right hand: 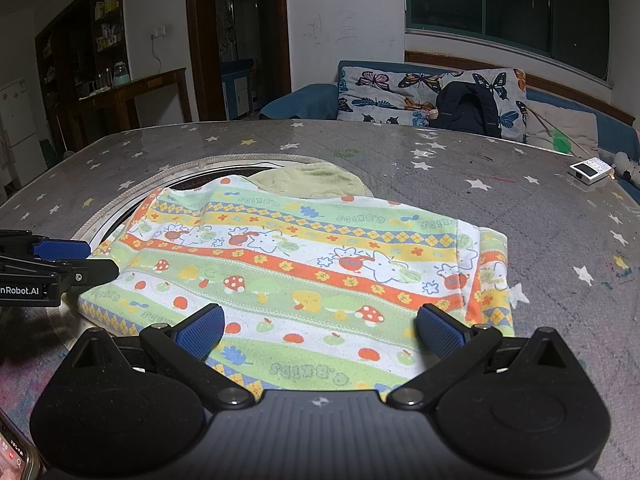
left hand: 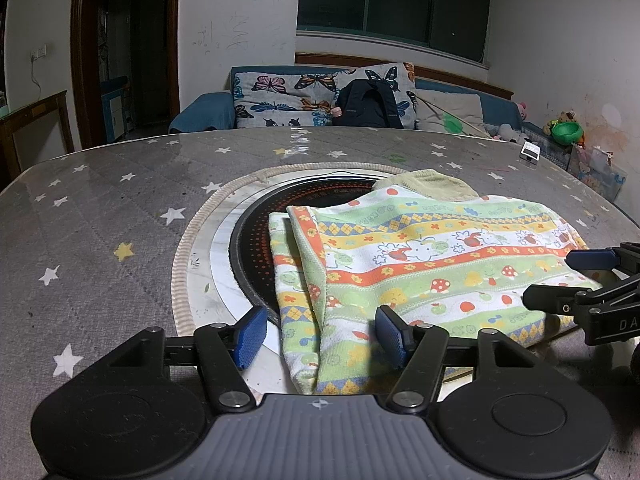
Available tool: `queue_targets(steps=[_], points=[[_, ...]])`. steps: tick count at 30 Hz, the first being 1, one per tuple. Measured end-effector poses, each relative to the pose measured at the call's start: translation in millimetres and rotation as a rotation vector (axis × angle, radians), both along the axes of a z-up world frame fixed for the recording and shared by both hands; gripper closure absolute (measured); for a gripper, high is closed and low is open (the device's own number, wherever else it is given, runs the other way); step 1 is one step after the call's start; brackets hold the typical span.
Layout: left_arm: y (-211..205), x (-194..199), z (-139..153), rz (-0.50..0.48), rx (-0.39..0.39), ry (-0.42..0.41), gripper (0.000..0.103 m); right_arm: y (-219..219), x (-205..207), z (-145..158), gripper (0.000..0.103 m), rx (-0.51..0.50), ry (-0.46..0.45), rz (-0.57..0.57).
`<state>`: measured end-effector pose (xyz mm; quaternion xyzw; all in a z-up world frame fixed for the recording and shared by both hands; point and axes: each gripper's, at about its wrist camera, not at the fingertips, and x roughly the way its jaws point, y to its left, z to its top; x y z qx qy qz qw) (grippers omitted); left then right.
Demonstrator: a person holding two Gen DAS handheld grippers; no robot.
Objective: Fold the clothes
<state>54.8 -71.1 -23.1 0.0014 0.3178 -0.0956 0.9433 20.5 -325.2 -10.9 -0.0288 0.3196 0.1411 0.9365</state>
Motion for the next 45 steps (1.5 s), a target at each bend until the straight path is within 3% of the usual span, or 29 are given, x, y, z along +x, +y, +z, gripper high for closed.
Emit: queue_targets(steps=[45], points=[[-13,-2,-1,-0.013,-0.004,0.002,0.034,1,-1,0,0.0,-0.003,-0.001,-0.001]])
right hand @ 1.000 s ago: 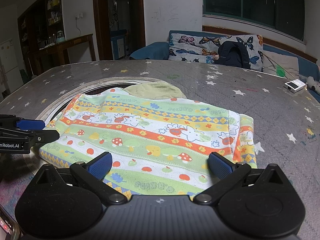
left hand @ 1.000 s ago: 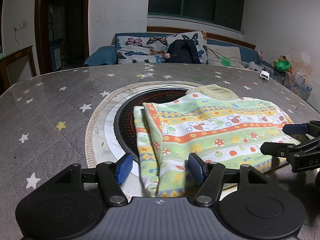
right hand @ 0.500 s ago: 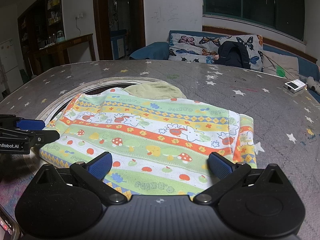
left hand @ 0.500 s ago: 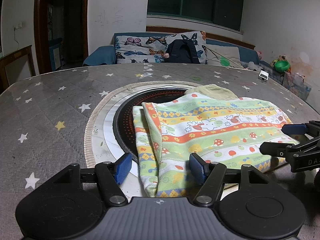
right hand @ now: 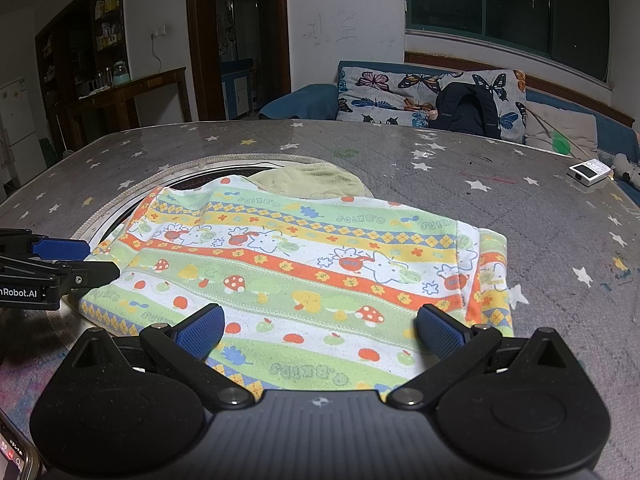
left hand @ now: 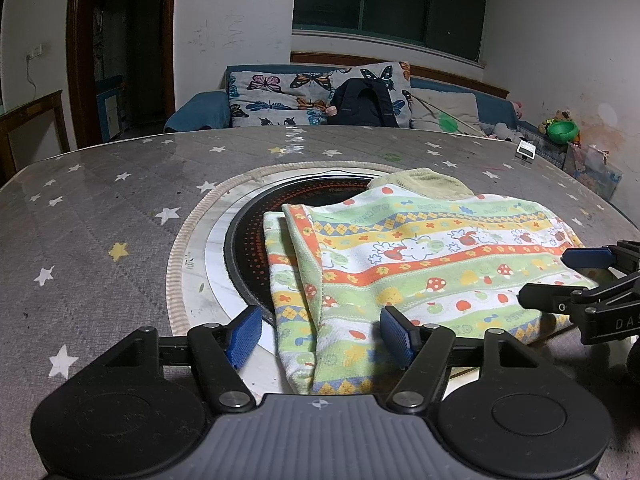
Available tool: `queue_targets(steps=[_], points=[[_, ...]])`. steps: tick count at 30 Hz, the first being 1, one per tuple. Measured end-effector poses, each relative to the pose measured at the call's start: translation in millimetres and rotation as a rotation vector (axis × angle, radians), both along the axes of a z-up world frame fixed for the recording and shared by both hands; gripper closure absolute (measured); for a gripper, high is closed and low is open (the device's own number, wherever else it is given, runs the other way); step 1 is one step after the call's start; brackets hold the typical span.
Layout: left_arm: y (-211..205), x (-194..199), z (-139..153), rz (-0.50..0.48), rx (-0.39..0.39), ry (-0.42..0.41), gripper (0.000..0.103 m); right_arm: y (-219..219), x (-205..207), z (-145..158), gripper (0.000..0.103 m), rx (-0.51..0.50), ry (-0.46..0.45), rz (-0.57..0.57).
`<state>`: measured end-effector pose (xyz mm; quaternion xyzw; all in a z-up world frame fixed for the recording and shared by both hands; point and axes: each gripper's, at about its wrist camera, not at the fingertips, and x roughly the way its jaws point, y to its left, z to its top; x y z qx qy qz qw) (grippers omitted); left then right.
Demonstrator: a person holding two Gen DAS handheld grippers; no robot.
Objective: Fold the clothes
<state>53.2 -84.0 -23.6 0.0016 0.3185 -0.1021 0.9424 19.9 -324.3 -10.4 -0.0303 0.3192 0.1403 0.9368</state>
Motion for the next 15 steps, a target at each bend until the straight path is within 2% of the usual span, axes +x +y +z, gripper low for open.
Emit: queue_targets(steps=[15], points=[[0.8,0.0,-0.1,0.0,-0.002,0.0,0.033,-0.4,0.0,0.1,0.0,0.0,0.0,0.0]])
